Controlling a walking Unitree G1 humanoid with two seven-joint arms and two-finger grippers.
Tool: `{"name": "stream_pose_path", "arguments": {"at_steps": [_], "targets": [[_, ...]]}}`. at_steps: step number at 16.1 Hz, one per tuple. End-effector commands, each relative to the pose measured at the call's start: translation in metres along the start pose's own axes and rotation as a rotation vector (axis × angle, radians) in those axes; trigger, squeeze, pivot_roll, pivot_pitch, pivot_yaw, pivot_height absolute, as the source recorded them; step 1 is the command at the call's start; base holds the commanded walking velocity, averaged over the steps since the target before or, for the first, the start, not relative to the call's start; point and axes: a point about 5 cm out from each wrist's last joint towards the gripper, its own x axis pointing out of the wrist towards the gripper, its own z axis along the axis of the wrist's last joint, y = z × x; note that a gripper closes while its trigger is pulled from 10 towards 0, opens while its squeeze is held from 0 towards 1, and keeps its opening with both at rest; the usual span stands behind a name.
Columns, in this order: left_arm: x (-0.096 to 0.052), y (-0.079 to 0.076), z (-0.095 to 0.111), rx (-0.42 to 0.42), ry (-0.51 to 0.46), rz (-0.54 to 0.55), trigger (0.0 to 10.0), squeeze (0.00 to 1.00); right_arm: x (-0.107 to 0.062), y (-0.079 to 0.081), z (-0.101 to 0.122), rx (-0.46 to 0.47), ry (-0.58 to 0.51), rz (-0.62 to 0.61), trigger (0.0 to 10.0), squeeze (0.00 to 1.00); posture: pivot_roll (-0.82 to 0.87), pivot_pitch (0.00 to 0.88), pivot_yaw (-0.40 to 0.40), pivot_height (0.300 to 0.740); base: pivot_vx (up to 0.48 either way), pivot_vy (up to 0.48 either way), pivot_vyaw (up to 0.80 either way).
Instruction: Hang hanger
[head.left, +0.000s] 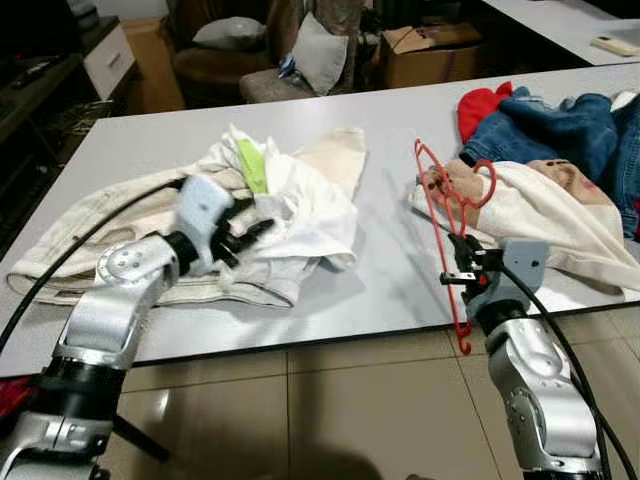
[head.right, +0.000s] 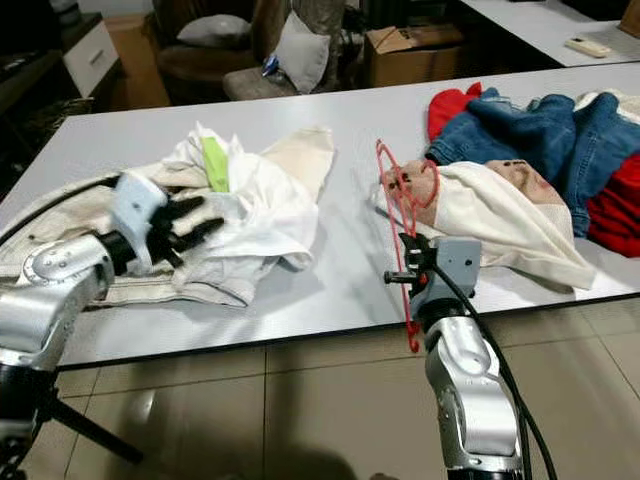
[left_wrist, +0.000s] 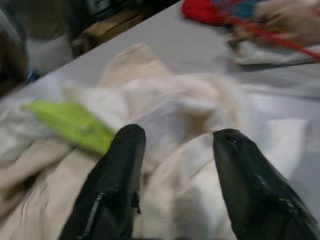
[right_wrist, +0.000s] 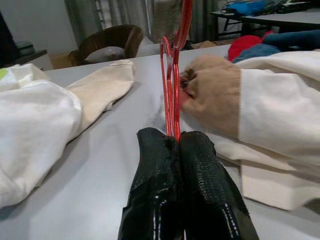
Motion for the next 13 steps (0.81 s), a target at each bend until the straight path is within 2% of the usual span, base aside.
{"name": "stream_pose_path", "arguments": {"at_steps": [1, 2, 4, 7, 9, 11, 12, 13], "targets": [[0.000, 0.006, -0.010, -0.047, 0.042, 0.043, 10.0, 0.00, -0.001, 0.000, 0.002, 0.009, -0.011, -0.001, 10.0, 0.00, -0.07, 0.000, 0.108, 0.740, 0.000, 0.000, 0.00], [0.002, 0.005, -0.015, -0.053, 0.058, 0.049, 10.0, 0.00, 0.000, 0.000, 0.002, 0.012, -0.011, -0.001, 10.0, 0.00, -0.07, 0.000, 0.108, 0.740, 0.000, 0.000, 0.00], [0.010, 0.013, -0.029, -0.009, 0.111, 0.126, 10.0, 0.00, 0.001, 0.001, 0.004, 0.016, -0.013, 0.001, 10.0, 0.00, -0.07, 0.000, 0.105, 0.740, 0.000, 0.000, 0.00], [0.015, 0.024, -0.034, 0.010, 0.149, 0.154, 10.0, 0.00, 0.001, 0.001, 0.005, 0.016, -0.016, 0.005, 10.0, 0.00, -0.08, 0.000, 0.108, 0.740, 0.000, 0.000, 0.00], [0.018, 0.023, -0.037, -0.028, 0.159, 0.089, 10.0, 0.00, 0.001, 0.000, 0.005, 0.017, -0.018, 0.003, 10.0, 0.00, -0.08, 0.000, 0.111, 0.740, 0.000, 0.000, 0.00], [0.019, 0.018, -0.039, -0.123, 0.148, -0.002, 10.0, 0.00, 0.000, -0.001, 0.005, 0.018, -0.019, -0.001, 10.0, 0.00, -0.09, 0.000, 0.115, 0.740, 0.000, 0.000, 0.00], [0.018, 0.015, -0.041, -0.134, 0.150, -0.050, 7.5, 0.00, -0.001, -0.001, 0.005, 0.018, -0.020, -0.004, 10.0, 0.00, -0.09, 0.000, 0.117, 0.740, 0.000, 0.000, 0.00], [0.018, 0.014, -0.042, -0.144, 0.151, -0.061, 3.8, 0.00, -0.001, -0.001, 0.005, 0.018, -0.020, -0.005, 10.0, 0.00, -0.09, 0.000, 0.117, 0.740, 0.000, 0.000, 0.00]]}}
